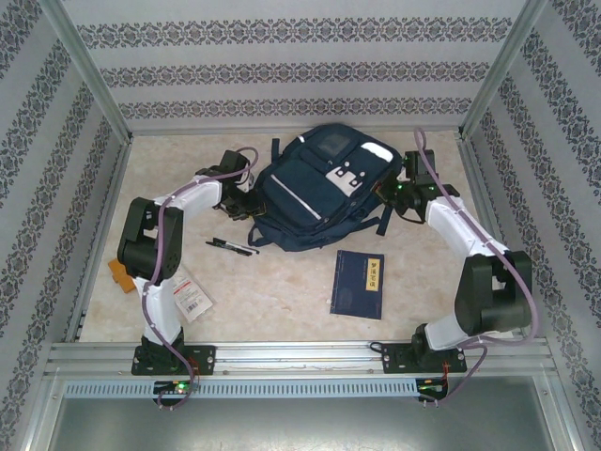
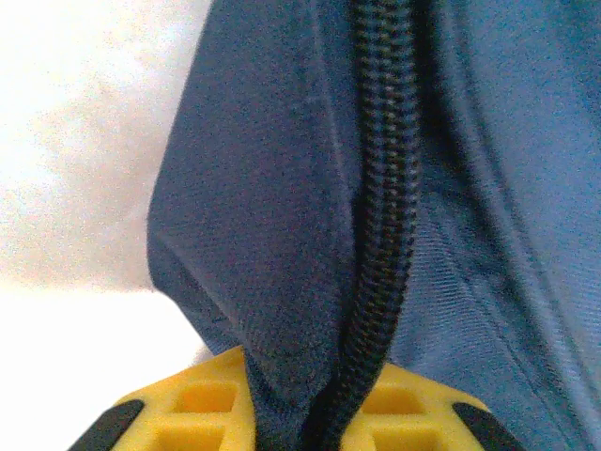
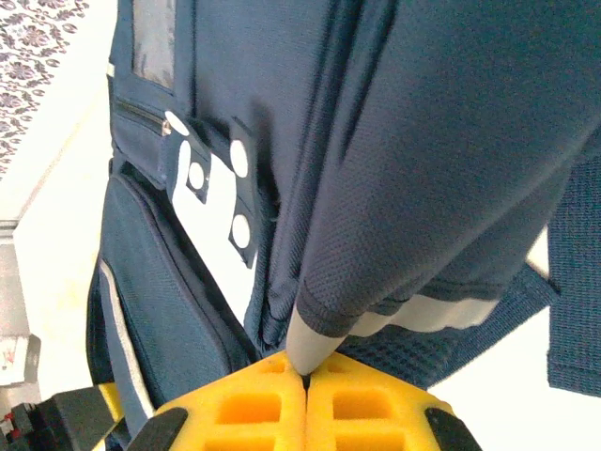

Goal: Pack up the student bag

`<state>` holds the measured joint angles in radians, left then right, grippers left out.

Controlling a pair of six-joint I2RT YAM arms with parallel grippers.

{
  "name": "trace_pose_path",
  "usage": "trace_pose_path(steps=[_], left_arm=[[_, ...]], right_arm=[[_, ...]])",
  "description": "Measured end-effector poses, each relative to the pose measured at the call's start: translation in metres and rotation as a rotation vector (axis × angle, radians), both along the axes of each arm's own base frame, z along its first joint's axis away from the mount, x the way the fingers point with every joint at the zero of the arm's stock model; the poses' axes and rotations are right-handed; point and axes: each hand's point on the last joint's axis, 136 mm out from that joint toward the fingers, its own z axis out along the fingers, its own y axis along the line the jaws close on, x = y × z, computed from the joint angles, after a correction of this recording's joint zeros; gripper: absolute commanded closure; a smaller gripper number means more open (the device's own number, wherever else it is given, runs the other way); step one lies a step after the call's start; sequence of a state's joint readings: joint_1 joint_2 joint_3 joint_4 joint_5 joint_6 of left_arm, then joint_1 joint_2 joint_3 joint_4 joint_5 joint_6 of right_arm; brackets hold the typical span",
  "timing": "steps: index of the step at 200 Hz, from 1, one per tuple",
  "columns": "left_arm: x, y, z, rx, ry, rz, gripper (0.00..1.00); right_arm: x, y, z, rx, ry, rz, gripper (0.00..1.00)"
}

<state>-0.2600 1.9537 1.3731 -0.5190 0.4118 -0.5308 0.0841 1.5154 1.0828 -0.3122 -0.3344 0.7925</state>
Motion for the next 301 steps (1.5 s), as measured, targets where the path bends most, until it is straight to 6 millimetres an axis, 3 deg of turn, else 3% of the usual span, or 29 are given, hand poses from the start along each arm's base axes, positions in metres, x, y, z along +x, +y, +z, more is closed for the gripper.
trace_pose_path(steps=[25, 53, 87, 112, 147, 157, 171, 186, 210, 240, 265, 301], left_arm=[[-0.004, -0.001, 0.010, -0.016, -0.014, 0.008, 1.00], [-0.017, -0.002, 0.046, -0.053, -0.070, 0.044, 1.00], [-0.042, -0.029, 0.089, -0.127, -0.162, 0.052, 1.00], [-0.062, -0.068, 0.087, -0.151, -0.158, 0.036, 1.00], [-0.088, -0.112, 0.079, -0.151, -0.155, 0.007, 1.00], [-0.094, -0.116, 0.073, -0.150, -0.147, 0.011, 0.92], [-0.098, -0.117, 0.060, -0.142, -0.121, 0.023, 0.63], [-0.105, -0.121, 0.045, -0.151, -0.076, 0.015, 0.55], [-0.123, -0.130, 0.032, -0.135, -0.054, -0.057, 0.45], [-0.131, -0.134, 0.046, -0.096, -0.094, -0.173, 0.42], [-0.132, -0.131, 0.078, -0.051, -0.191, -0.315, 0.41], [-0.116, -0.146, 0.144, -0.003, -0.471, -0.597, 0.38]], right_arm=[[0.010, -0.002, -0.006, 0.010, 0.026, 0.010, 1.00], [0.022, -0.005, -0.015, 0.031, 0.058, 0.008, 1.00], [0.045, -0.017, -0.021, 0.026, 0.076, -0.014, 1.00], [0.072, -0.024, -0.030, 0.017, 0.073, -0.008, 0.97], [0.090, -0.024, -0.057, 0.020, 0.098, 0.011, 0.79], [0.090, -0.023, -0.061, 0.020, 0.106, 0.013, 0.73], [0.089, -0.023, -0.060, 0.008, 0.099, 0.024, 0.61], [0.088, -0.025, -0.058, -0.013, 0.087, 0.029, 0.54], [0.064, -0.030, -0.056, -0.045, 0.089, 0.023, 0.51], [0.011, -0.031, -0.042, -0.054, 0.093, 0.024, 0.50], [-0.034, -0.030, -0.028, -0.052, 0.062, 0.023, 0.49], [-0.085, -0.030, -0.031, -0.048, 0.077, 0.021, 0.48]])
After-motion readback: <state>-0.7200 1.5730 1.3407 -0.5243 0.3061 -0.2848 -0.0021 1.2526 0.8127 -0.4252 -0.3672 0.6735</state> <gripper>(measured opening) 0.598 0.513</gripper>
